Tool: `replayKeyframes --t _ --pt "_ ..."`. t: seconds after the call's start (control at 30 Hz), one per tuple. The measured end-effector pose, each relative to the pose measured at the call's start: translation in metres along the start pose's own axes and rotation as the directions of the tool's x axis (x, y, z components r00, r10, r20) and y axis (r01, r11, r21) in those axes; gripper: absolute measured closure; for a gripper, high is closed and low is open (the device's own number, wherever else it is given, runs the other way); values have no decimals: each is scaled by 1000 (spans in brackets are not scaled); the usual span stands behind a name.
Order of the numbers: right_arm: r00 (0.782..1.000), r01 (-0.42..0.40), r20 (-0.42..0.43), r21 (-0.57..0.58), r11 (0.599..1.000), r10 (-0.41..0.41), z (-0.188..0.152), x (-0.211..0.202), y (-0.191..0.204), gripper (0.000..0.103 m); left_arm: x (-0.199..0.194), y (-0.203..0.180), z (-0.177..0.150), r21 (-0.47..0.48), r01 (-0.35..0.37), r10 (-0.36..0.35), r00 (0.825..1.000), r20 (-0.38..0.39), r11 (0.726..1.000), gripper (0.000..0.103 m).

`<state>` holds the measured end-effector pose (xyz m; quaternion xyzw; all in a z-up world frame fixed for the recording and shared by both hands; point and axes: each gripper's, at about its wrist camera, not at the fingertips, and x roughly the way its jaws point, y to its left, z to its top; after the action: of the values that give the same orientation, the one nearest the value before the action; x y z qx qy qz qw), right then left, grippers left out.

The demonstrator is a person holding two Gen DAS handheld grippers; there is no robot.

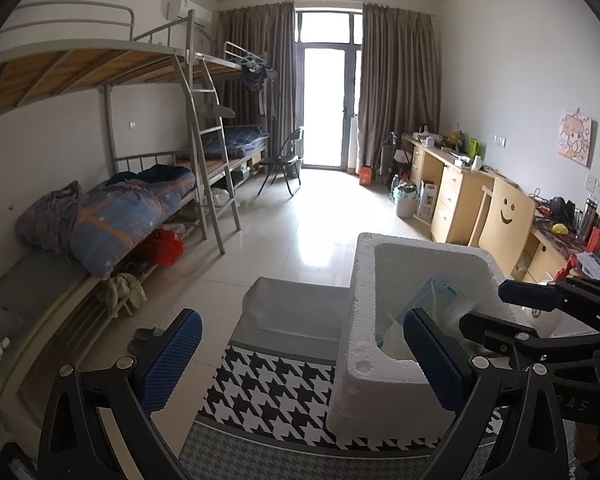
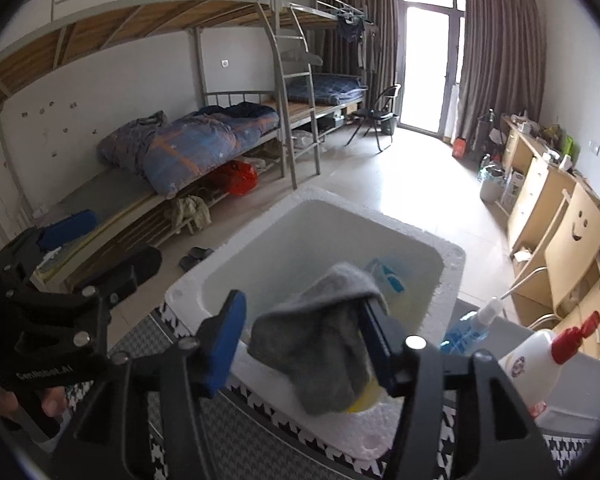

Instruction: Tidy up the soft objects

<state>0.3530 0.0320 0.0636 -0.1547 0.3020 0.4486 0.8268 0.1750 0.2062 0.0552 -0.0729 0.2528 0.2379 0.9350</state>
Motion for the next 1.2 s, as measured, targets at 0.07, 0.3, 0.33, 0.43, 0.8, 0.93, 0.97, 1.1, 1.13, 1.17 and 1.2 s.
replayKeyframes --t 0.07,0.3,0.33,0.43,0.8,0.93,0.97,1.1,1.13,1.17,1.2 --pt "1000 1 3 -5 1000 -1 -1 -5 1 41 -2 -1 0 5 1 -1 1000 0 1000 2" --pt "1000 13 8 -5 1000 -13 -6 -17 1 40 -9 -4 1 -2 3 -3 1000 4 1000 2" --pt "1000 16 13 -2 1000 -16 -6 -20 1 40 -8 -4 1 -2 8 -8 1000 4 1000 2" --pt "999 26 33 2 1000 -26 -9 -29 0 40 -13 -8 3 6 12 -12 1000 14 1000 2" --pt "986 106 128 35 994 -109 -25 -71 -4 17 -39 -24 -3 35 56 -57 998 34 998 2" --pt "979 137 151 31 990 -140 -33 -82 -2 12 -52 -32 -7 60 69 -72 996 44 996 2" --pt "977 143 154 32 989 -146 -35 -84 -1 12 -55 -35 -8 66 74 -77 996 46 995 2" --pt "974 144 170 49 988 -151 -41 -94 -4 12 -63 -43 -10 81 91 -96 994 56 993 2" --pt "973 143 174 55 988 -151 -43 -97 -7 12 -65 -45 -11 86 93 -98 994 58 992 2" --pt "973 142 176 60 988 -151 -44 -101 -9 12 -67 -47 -12 90 99 -105 993 59 991 2" --pt "972 144 178 62 988 -153 -46 -103 -9 12 -69 -49 -14 92 103 -109 992 59 990 2"
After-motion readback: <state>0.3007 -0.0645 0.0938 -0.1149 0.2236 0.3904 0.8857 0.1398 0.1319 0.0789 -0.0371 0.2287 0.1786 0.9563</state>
